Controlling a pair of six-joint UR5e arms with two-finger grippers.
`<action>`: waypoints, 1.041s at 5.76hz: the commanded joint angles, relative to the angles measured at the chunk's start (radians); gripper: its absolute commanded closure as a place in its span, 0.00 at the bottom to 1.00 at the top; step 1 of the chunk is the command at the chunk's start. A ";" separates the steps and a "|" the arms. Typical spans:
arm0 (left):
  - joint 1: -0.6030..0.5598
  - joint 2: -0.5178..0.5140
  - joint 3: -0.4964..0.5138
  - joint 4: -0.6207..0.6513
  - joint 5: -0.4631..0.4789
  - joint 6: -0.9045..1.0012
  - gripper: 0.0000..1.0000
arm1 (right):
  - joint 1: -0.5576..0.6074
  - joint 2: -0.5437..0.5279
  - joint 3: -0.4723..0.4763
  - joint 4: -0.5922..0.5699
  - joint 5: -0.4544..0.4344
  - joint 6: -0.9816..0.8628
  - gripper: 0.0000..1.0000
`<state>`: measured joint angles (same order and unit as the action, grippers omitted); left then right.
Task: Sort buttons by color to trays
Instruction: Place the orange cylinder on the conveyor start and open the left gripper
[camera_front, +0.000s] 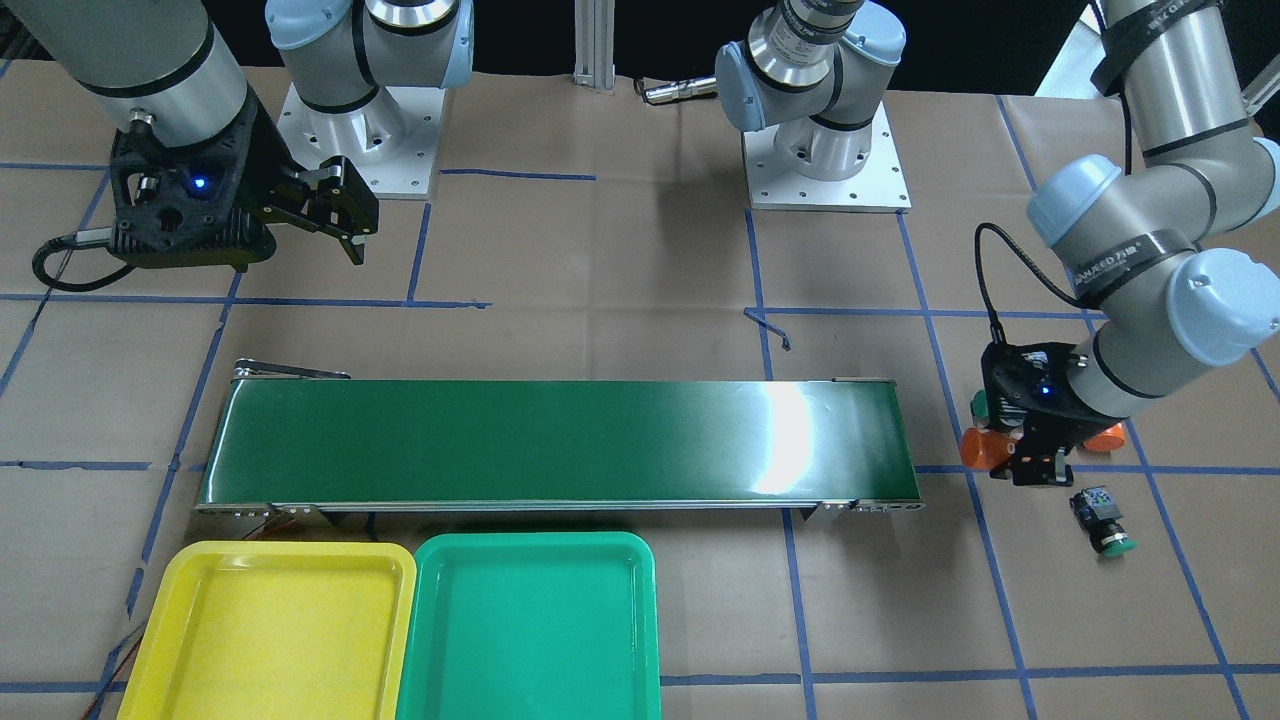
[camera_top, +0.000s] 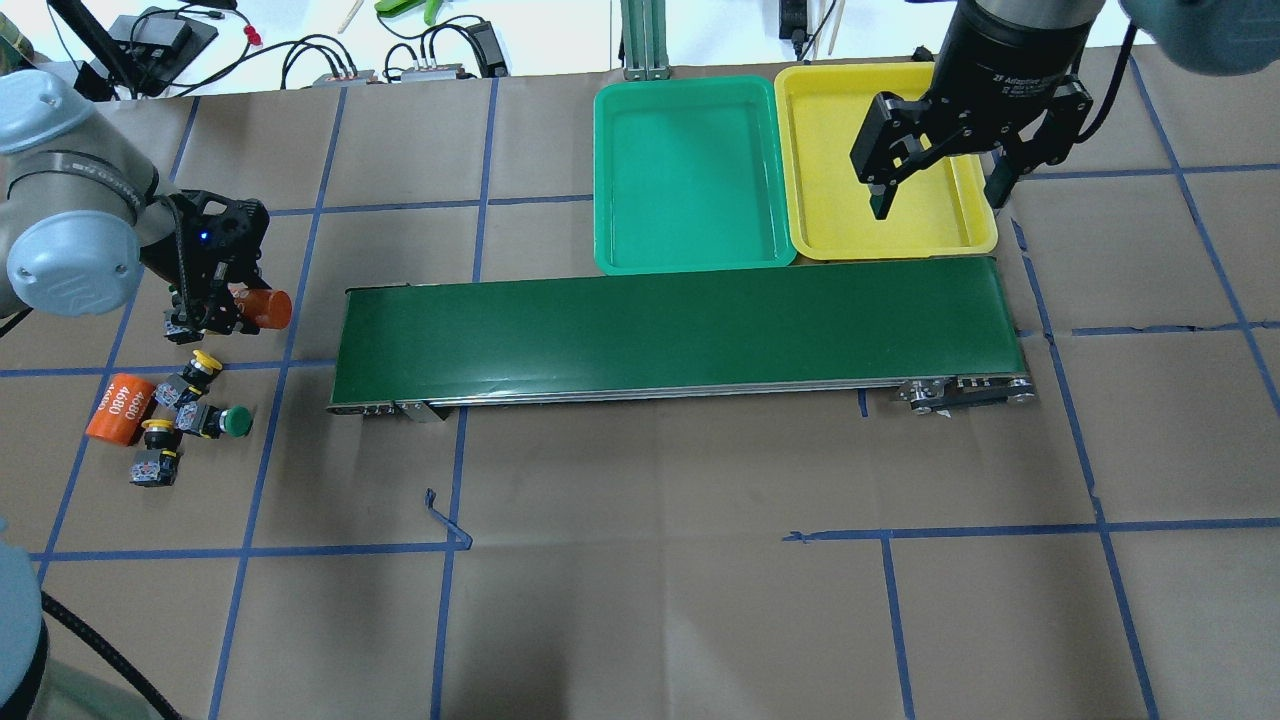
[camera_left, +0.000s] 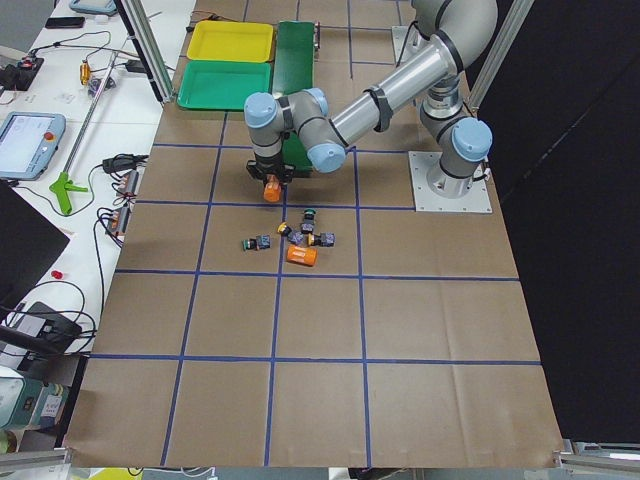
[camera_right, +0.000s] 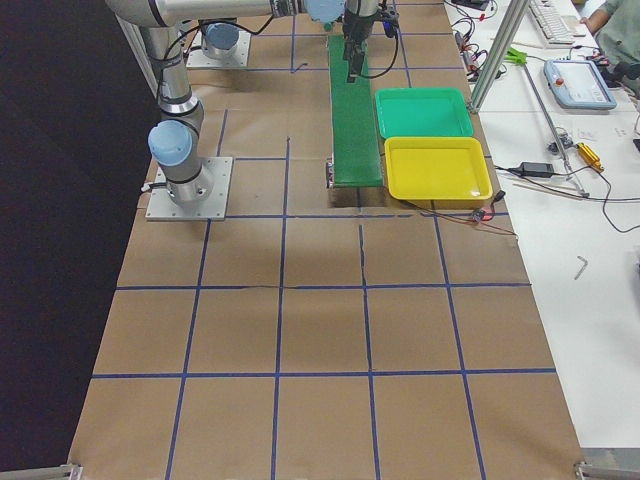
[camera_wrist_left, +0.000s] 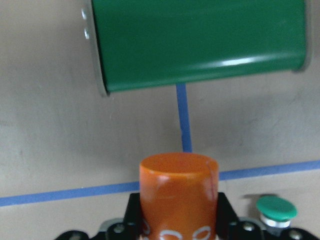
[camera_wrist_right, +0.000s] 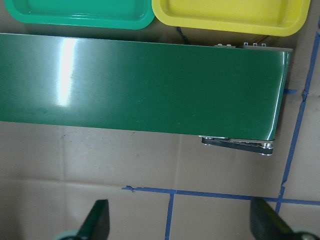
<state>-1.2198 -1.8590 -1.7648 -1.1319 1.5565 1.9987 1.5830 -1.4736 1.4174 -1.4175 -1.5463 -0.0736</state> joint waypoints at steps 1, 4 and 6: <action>-0.163 0.052 0.015 -0.069 -0.003 -0.211 1.00 | -0.001 -0.001 0.000 0.000 -0.001 -0.003 0.00; -0.257 -0.006 -0.019 -0.025 0.002 -0.294 1.00 | 0.000 -0.005 0.009 0.000 -0.001 -0.052 0.00; -0.265 0.001 -0.034 -0.034 0.004 -0.311 0.03 | 0.000 -0.005 0.011 0.000 -0.003 -0.112 0.00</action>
<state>-1.4846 -1.8595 -1.7930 -1.1614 1.5594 1.6967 1.5831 -1.4786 1.4271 -1.4174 -1.5483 -0.1527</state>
